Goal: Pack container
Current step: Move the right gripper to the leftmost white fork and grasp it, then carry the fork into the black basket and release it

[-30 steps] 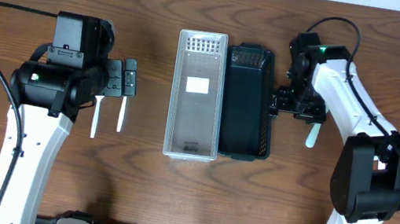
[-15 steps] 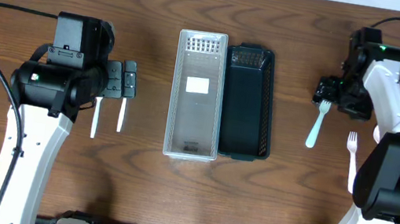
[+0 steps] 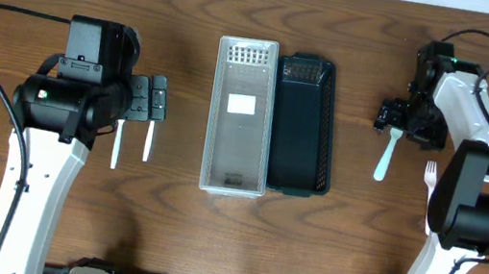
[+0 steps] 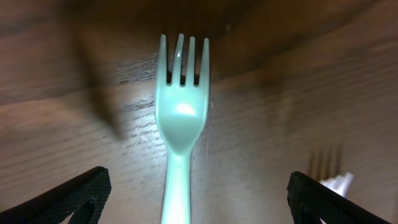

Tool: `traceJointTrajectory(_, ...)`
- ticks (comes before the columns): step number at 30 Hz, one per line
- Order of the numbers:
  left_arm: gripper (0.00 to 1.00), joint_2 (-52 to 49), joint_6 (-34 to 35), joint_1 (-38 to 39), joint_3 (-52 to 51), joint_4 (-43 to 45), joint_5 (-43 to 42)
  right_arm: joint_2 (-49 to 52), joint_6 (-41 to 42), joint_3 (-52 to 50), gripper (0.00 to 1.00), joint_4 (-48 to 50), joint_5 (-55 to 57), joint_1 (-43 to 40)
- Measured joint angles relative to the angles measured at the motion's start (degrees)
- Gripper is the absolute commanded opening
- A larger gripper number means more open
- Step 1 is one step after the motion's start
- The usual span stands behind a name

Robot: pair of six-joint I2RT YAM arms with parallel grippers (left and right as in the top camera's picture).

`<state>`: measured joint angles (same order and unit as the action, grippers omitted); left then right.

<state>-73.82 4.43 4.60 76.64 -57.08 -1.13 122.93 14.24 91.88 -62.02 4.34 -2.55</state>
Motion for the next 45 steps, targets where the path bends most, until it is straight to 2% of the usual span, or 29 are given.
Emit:
traceJointTrajectory(4, 0.98, 0.0, 0.0, 0.0, 0.0, 0.0, 0.0, 2.1, 0.0, 0.0, 0.93, -0.3, -0.4, 0.0)
traceJointTrajectory(10, 0.98, 0.0, 0.0, 0.0, 0.0, 0.0, 0.0, 2.6, -0.5, -0.2, 0.73, -0.7, -3.5, 0.0)
traceJointTrajectory(15, 0.98, 0.0, 0.0, 0.0, 0.0, 0.0, 0.0, 2.6, -0.5, -0.5, 0.65, -1.4, -4.8, 0.0)
traceJointTrajectory(20, 0.98, 0.0, 0.0, 0.0, 0.0, 0.0, 0.0, 2.6, -0.7, -0.7, 0.4, -1.6, -5.1, 0.0)
traceJointTrajectory(30, 0.98, 0.0, 0.0, 0.0, 0.0, 0.0, 0.0, 2.6, -0.6, -0.7, 0.16, -1.2, -5.0, 0.0)
traceJointTrajectory(33, 0.98, 0.0, 0.0, 0.0, 0.0, 0.0, 0.0, 2.6, -0.8, -0.7, 0.03, -0.9, -5.0, 0.0)
traceJointTrajectory(45, 0.98, 0.0, 0.0, 0.0, 0.0, 0.0, 0.0, 2.1, -1.6, 0.3, 0.01, -1.7, -4.8, 0.3)
